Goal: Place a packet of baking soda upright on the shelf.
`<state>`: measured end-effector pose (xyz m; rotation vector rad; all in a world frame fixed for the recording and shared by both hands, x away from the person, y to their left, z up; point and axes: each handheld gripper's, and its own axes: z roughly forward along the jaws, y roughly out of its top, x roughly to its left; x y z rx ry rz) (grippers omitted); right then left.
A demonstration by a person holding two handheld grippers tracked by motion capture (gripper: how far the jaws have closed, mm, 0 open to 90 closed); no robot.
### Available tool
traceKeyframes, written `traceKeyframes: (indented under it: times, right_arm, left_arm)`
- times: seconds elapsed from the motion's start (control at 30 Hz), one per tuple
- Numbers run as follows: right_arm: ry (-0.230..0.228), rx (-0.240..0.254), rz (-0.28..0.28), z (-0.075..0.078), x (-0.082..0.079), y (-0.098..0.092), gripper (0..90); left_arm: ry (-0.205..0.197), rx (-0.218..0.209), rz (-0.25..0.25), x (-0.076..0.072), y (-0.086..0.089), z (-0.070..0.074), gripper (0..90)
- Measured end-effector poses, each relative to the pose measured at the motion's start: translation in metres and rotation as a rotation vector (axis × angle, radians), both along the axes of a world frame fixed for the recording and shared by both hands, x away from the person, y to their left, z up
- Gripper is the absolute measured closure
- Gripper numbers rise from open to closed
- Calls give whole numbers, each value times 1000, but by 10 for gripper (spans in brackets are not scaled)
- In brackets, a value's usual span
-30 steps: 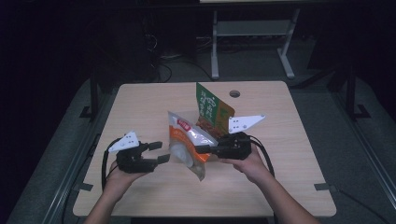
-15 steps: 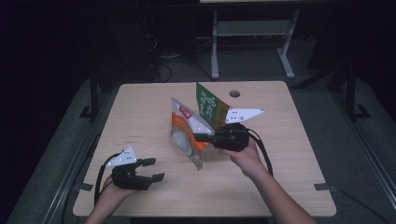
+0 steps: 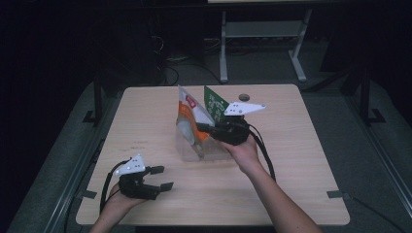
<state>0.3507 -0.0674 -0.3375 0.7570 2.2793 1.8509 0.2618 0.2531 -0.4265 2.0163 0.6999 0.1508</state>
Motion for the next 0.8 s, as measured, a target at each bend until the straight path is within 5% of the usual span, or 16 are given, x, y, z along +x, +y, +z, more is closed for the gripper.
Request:
traceKeyframes:
  times: [0.8]
  right_arm:
    - [-20, -57, -118, -15, 18, 18, 900]
  left_arm:
    - [0, 0, -12, 0, -2, -2, 268]
